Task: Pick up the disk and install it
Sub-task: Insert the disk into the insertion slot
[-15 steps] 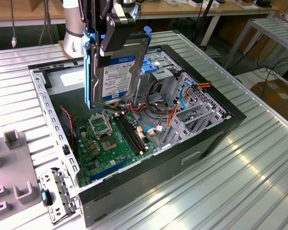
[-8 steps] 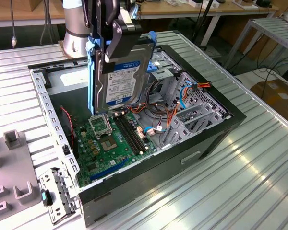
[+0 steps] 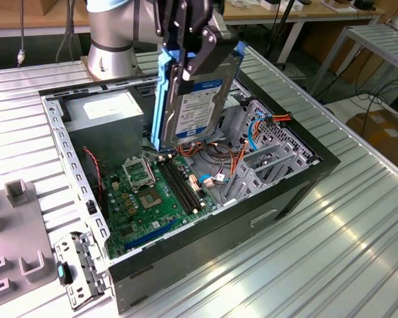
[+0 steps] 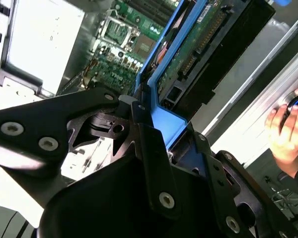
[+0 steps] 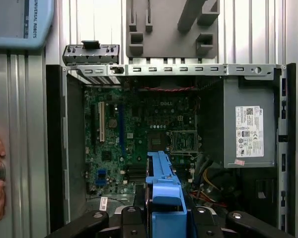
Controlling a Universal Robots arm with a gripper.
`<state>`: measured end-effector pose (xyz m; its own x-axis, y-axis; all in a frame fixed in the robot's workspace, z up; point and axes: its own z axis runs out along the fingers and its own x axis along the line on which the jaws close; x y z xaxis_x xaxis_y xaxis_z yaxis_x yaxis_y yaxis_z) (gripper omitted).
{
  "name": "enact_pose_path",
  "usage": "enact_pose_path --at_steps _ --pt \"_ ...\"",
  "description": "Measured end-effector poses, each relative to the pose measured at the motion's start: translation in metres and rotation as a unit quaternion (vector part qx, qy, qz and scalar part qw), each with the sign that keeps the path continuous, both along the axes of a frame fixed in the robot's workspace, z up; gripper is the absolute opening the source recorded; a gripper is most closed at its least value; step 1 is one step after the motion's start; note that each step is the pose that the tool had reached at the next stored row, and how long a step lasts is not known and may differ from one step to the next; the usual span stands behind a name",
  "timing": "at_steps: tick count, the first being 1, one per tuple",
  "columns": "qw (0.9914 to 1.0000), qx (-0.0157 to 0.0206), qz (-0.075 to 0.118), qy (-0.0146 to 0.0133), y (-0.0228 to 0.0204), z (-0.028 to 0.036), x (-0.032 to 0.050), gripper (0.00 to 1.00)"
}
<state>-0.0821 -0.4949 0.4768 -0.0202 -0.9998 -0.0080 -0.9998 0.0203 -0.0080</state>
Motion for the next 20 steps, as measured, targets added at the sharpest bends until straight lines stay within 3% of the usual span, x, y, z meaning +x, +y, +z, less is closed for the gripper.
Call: enact_pose_path --at_steps 5,10,13,20 --pt "1.00000 0.0000 0.000 0.0000 0.0000 -0.0004 0.0206 0.37" --pt "1.00000 -0.0006 0.000 0.0000 -0.0022 -0.0008 0.0231 0.37" --pt "1.00000 -0.0007 0.000 0.0000 -0.0096 -0.0011 0.0231 0.37" --pt "1.00000 -0.0013 0.000 0.0000 -0.0327 -0.0017 0.0231 0.37"
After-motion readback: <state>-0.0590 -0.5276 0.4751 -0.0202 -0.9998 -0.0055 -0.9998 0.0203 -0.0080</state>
